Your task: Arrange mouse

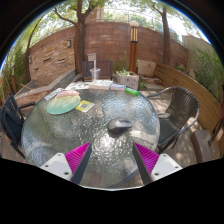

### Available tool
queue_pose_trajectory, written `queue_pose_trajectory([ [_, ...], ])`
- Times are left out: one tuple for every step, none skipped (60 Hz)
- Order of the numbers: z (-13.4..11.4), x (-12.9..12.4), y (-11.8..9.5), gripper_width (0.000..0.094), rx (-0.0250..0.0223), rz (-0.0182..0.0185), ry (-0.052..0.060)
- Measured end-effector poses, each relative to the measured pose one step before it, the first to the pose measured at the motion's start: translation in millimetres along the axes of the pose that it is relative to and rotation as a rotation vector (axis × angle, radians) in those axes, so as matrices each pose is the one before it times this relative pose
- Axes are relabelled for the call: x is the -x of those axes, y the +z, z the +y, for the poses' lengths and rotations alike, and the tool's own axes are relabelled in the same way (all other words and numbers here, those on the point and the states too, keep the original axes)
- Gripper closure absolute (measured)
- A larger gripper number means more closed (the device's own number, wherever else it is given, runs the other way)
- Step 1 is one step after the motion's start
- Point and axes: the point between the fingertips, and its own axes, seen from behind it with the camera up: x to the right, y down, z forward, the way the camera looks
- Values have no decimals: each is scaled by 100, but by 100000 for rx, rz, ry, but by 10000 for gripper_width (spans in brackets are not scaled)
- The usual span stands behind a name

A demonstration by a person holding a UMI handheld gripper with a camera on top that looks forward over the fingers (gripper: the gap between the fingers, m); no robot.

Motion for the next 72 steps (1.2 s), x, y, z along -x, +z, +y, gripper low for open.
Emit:
queue_pose_trajectory([
  [-167, 129, 765, 88, -429, -554, -214],
  [-278, 44, 739, 87, -460, -532, -287],
  [-217, 27, 748, 90, -323, -468, -295],
  [-201, 26, 732, 89, -185, -364, -241],
  [-196, -51, 710, 90, -94, -274, -75],
  [-131, -65, 716, 88, 76, -231, 151],
  [-35, -9, 637, 88, 301, -368, 369],
  [-10, 94, 641, 90, 481, -545, 590],
  [-34, 18, 585, 93, 601, -667, 740],
  [-84, 17, 577, 93, 598, -586, 850],
  [-49, 29, 595, 88, 588, -485, 887],
  [-74, 21, 474, 89, 472, -524, 871],
  [-125, 44, 471, 87, 390, -679, 870],
  [-109, 69, 456, 88, 297, -619, 774],
  [-172, -38, 437, 88, 294, -369, 534],
  [-323, 23, 612, 89, 26, -105, 214],
  [-162, -24, 339, 90, 117, -122, 145],
  [-196, -77, 281, 88, 3, -200, -4],
  [-191, -65, 296, 88, 14, -240, -87],
  [-164, -125, 303, 81, 166, -22, -16],
  [-217, -145, 351, 85, -9, 316, -190],
  [-417, -441, 989, 87, 217, -355, -51],
  [-165, 6, 386, 88, 29, -288, -139],
  [27, 530, -267, 90, -370, 3, -240],
  [-219, 107, 224, 90, -372, -217, -397],
  [-222, 141, 258, 89, -277, -278, -417],
  [-152, 110, 253, 91, -143, -259, -411],
  [-151, 77, 232, 91, -67, -183, -376],
  [-515, -361, 768, 91, -71, -243, -349],
  [-141, 167, 82, 89, -174, -35, -207],
  [-118, 141, 197, 89, -81, -207, -130],
  [-120, 229, 184, 89, -110, -310, -37],
  [-119, 158, 214, 89, -147, -250, 30],
  [-362, -104, 521, 90, -8, -230, 29],
  [-100, 81, 245, 91, 35, -2, 114],
  [-98, 84, 208, 92, 150, 85, 161],
  [-185, -57, 291, 92, 129, 286, 194],
  [-81, -13, 168, 98, 147, 394, 363],
  [-56, -17, 156, 104, 59, 420, 348],
  [-72, -3, 156, 115, 86, 326, 336],
  [-57, 5, 213, 129, 102, 289, 260],
  [14, -46, 175, 150, 276, 394, 46],
  [66, -211, 228, 184, 448, 590, -175],
  [47, -61, 432, 213, 604, 1020, -154],
  [117, -248, 196, 247, 697, 1866, -310],
  [-208, -346, 88, 297, -603, 1953, -1027],
  [-32, -238, 120, 342, -110, 1514, -1190],
  [139, -14, 40, 357, 659, 1074, -1166],
  [-117, -150, -111, 372, -304, -238, -238],
  [20, 182, 125, 394, 133, 92, 79],
  [32, 69, -39, 397, 431, -58, 420],
  [8, -4, 3, 405, 168, 281, 593],
  [-18, -1, -18, 420, 138, 115, 586],
  [30, 26, 1, 431, 333, -82, 450],
  [-10, 15, 0, 449, 210, -29, 304],
  [10, 170, 18, 464, 68, 131, 28],
  [9, -45, 18, 481, 269, 33, 98],
  [-31, -6, -6, 499, 180, 150, 106],
  [-10, -24, -19, 508, 227, 365, 92],
  [-7, -20, 19, 527, 169, 500, 22],
  [-122, 120, -66, 529, 256, 691, -135],
  [-7, -39, 6, 547, 79, 743, -179],
  [-39, -14, 4, 554, 7, 522, -282],
  [-27, -66, -24, 571, -4, 715, -150],
  [-76, -96, -10, 571, -21, 736, -113],
  [-178, -113, -202, 570, 39, 599, 92],
  [-232, -49, -93, 570, -401, 638, 117],
  [-323, -156, -108, 570, -454, 811, 176],
  [-479, -226, -146, 571, -746, 1223, 249],
  [-686, -280, -197, 570, -1237, 1402, 343],
  [-839, -163, -209, 570, -1515, 1172, 284],
  [-1070, -210, -270, 571, -1597, 908, 299],
])
